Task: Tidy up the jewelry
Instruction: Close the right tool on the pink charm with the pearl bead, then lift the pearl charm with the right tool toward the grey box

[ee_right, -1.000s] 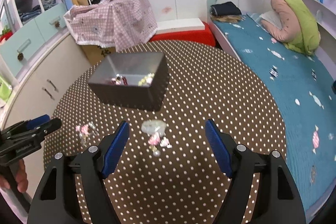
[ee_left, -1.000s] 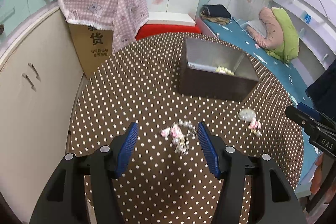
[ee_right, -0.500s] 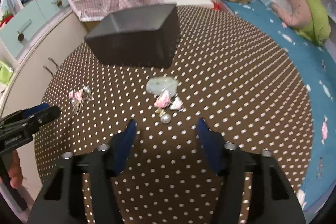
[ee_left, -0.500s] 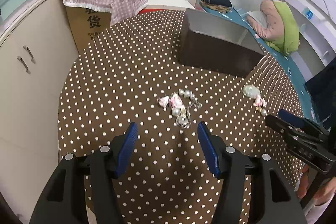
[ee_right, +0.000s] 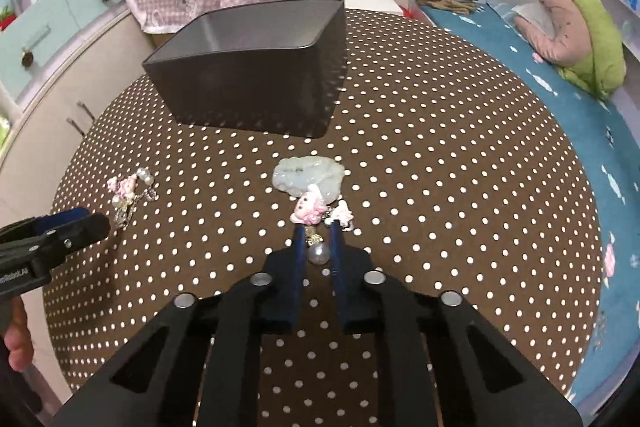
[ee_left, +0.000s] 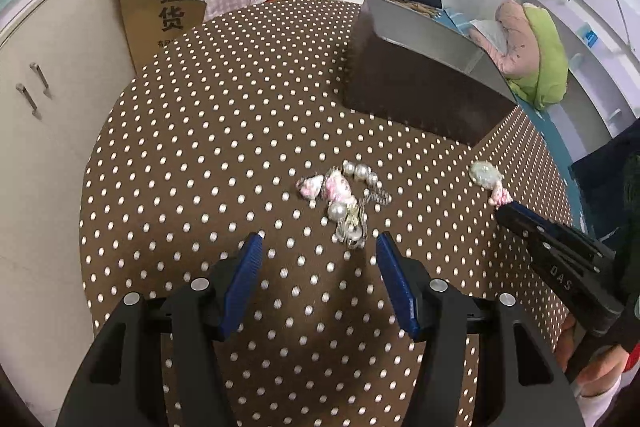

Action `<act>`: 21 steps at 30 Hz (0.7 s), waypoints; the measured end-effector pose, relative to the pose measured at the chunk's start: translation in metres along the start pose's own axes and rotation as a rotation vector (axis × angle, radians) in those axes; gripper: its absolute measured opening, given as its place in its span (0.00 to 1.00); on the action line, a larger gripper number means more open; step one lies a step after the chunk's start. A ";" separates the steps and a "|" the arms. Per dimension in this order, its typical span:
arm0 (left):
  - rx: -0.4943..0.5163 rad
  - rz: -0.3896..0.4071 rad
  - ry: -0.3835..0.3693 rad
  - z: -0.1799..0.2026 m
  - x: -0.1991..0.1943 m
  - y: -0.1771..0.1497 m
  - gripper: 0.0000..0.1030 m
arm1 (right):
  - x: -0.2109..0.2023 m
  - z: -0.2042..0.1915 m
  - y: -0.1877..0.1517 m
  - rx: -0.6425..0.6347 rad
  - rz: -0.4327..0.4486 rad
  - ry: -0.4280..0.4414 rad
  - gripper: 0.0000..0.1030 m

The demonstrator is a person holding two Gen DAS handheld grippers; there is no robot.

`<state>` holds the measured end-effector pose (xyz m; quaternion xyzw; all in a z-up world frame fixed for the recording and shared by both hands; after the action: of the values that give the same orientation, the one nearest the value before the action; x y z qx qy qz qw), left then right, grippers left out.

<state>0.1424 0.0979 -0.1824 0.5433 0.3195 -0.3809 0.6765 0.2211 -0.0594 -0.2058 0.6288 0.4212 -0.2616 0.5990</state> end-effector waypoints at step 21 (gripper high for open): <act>0.047 0.039 0.046 0.002 0.004 0.004 0.11 | -0.005 0.003 0.006 -0.001 0.012 0.043 0.11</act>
<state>0.1479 0.0956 -0.1830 0.5737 0.3153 -0.3624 0.6634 0.2242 -0.0631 -0.1992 0.6364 0.4304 -0.2442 0.5917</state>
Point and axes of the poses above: each gripper's, at about its wrist camera, not at the fingertips, and x roughly the way its jaws point, z to its right, y to its top, the point moved 8 cm from there along x, roughly the way its jaws point, and after that the axes turned 3 degrees about x, right-handed, at the moved point
